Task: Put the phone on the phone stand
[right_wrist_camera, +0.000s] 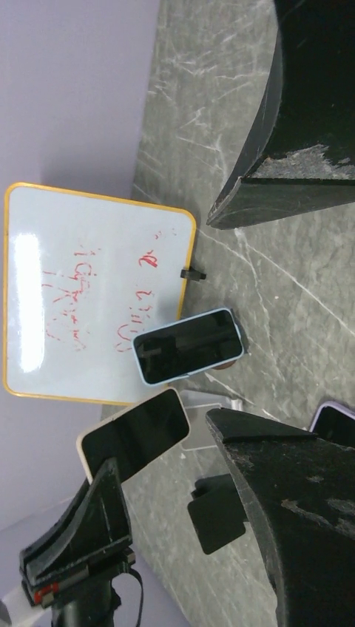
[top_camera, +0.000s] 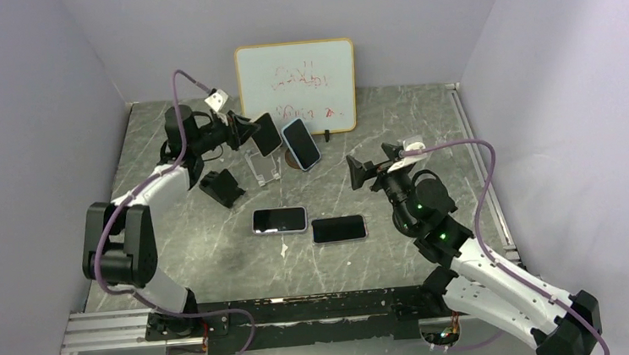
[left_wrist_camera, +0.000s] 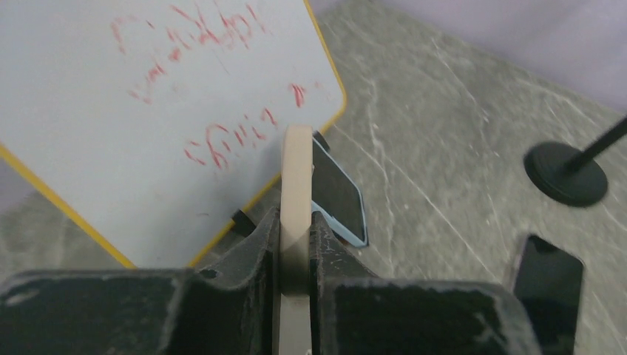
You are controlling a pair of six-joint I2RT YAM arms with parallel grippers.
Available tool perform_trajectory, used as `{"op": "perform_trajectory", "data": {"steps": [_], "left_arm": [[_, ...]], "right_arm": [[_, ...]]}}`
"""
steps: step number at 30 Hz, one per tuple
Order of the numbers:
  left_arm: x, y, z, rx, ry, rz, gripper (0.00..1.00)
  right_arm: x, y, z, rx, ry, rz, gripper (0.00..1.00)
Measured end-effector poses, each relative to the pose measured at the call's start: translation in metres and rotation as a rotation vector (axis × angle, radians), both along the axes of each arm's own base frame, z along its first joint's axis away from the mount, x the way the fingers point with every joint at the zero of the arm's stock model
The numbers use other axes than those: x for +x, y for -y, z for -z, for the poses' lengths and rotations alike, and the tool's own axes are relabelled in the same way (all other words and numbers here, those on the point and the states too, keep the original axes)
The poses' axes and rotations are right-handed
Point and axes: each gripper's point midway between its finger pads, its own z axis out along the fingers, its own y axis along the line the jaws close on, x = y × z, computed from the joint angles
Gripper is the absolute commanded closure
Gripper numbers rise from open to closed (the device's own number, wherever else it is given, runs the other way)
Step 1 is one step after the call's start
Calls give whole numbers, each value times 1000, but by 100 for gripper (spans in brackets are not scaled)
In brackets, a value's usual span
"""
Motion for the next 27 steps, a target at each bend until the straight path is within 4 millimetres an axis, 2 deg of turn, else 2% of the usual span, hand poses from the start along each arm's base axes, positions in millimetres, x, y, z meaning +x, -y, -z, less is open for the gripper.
{"op": "perform_trajectory", "data": {"steps": [3,8,12,18,27], "left_arm": [[4,3,15,44,-66,68,95],[0,5,7,92,-78,145,95],[-4,-2,7,123,-87,167,95],[-8,-20,26,156,-154,166,95],[-4,-22,54,152,-223,184,95]], "right_arm": [[-2,1,7,-1,-16,-3,4],[-8,1,9,20,-14,-25,4],[-11,-2,7,35,-10,-45,4],[-13,-3,7,42,-8,-59,4],[-13,-5,8,37,-10,-70,4]]}}
